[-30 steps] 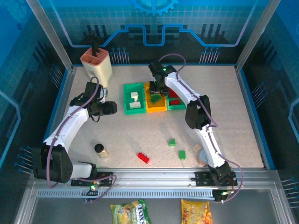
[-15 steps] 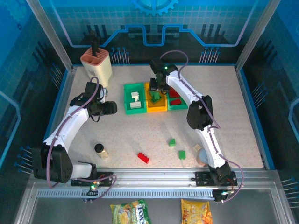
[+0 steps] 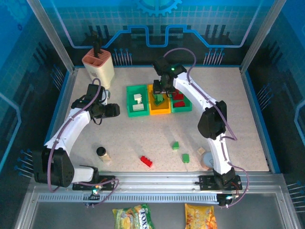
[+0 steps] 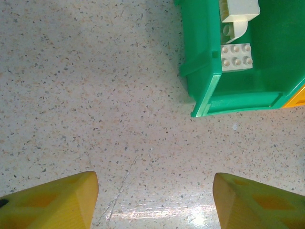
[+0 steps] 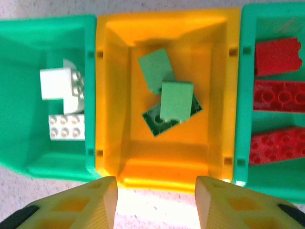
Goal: Sort the legos into containers by color
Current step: Place the lego in the container, then pick up the lego from the bottom-center of the table.
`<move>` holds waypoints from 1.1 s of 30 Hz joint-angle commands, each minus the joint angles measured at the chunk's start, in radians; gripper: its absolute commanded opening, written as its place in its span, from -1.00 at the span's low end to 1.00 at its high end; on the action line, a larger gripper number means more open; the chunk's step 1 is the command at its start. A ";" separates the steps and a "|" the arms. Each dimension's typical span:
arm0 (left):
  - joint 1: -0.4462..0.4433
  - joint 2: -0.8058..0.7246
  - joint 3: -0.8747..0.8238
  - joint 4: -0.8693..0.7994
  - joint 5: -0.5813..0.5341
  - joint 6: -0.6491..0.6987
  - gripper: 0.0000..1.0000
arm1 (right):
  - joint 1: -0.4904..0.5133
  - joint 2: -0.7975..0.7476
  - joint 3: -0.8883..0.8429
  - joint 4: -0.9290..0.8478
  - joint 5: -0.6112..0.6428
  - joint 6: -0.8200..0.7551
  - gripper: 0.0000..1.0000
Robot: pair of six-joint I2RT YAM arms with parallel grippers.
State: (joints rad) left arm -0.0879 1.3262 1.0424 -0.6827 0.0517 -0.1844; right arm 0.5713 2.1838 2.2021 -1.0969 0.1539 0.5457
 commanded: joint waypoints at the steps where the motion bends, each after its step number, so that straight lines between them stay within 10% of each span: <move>1: 0.008 0.005 0.004 -0.014 0.032 -0.009 0.32 | 0.024 -0.091 -0.085 -0.037 0.024 -0.027 -0.05; 33: 0.009 0.014 0.011 -0.018 0.050 -0.013 0.32 | 0.190 -0.517 -0.997 0.121 0.001 0.176 -0.02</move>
State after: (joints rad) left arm -0.0879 1.3354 1.0424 -0.6830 0.0776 -0.1848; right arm 0.7513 1.7020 1.2366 -0.9981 0.1677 0.6693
